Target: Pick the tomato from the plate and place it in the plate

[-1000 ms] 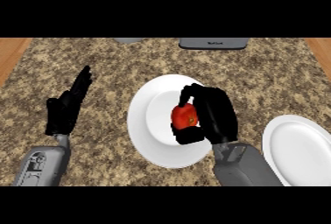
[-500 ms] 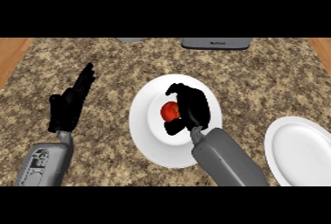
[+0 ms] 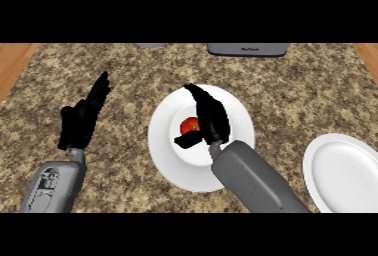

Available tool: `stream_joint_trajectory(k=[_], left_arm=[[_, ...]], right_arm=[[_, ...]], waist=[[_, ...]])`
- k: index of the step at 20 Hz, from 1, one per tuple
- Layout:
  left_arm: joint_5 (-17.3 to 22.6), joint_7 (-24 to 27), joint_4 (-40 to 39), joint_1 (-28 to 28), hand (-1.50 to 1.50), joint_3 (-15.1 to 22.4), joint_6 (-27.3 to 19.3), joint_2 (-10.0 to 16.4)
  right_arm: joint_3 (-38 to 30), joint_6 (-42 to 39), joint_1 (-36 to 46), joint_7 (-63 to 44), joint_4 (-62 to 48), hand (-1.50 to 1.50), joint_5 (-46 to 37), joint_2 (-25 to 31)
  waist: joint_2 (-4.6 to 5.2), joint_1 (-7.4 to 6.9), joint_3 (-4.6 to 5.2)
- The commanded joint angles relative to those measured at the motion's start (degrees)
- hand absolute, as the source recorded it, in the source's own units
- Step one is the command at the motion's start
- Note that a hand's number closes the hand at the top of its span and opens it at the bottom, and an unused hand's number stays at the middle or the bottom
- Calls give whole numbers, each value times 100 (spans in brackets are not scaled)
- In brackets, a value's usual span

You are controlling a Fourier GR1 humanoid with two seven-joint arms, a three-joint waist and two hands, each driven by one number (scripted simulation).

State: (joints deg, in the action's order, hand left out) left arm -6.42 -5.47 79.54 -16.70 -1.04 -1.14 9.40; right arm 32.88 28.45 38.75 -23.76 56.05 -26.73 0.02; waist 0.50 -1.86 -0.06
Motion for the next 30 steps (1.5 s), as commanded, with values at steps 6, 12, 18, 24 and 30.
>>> stream_joint_trajectory(k=[6,12,18,24,30], left_arm=[[100,198,0,205,0,-226,50,125],[110,-31,178,269,0,-212,69,106],[142,-298,404,176,0,-296,145,222],[11,-514,676,150,0,-189,33,54],[-128,123,126,201,0,-223,75,-39]], right_arm=[[-1011,903,-665,787,1177,-150,872,146],[-1620,429,-1833,933,2698,-150,1452,1197],[-2295,-351,-3297,1793,3546,-150,2341,1942],[-3188,-1340,-3298,2098,3267,-150,2840,2449],[-3657,-1862,-3715,2815,3027,-150,2952,2153]], waist=[[-67,239,5],[-78,285,5],[-65,258,2],[-57,202,4],[-52,206,6]])
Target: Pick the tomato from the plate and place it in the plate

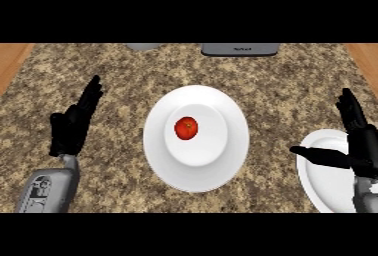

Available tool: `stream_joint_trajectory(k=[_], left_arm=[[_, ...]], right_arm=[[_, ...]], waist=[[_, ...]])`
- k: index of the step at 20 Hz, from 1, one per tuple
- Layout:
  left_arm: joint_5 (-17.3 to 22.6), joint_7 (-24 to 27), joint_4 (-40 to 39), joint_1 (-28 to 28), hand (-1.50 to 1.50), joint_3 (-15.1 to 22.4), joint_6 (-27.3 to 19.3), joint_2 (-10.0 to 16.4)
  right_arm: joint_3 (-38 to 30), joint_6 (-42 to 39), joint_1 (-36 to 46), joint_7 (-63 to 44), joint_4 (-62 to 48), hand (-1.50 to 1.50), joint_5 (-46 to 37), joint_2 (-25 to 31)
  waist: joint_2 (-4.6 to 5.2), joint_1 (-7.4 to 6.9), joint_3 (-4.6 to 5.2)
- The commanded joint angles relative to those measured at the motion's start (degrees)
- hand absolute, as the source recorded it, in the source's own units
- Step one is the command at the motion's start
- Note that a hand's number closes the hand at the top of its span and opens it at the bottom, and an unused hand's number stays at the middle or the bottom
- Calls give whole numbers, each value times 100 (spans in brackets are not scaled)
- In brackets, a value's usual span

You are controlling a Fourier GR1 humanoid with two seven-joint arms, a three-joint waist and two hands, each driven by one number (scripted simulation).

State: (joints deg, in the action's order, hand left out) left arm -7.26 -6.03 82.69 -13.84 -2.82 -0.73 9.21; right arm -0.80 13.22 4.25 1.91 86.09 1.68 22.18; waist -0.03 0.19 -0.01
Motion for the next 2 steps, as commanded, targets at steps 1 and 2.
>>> stream_joint_trajectory(k=[1,2], left_arm=[[4,-88,-358,-456,0,-67,27,-27],[-108,-125,-165,-234,0,-9,-26,-60]], right_arm=[[-451,-535,-445,558,-120,-150,276,150],[-525,-557,-380,392,-65,-150,123,79]], waist=[[4,22,0],[1,1,1]])
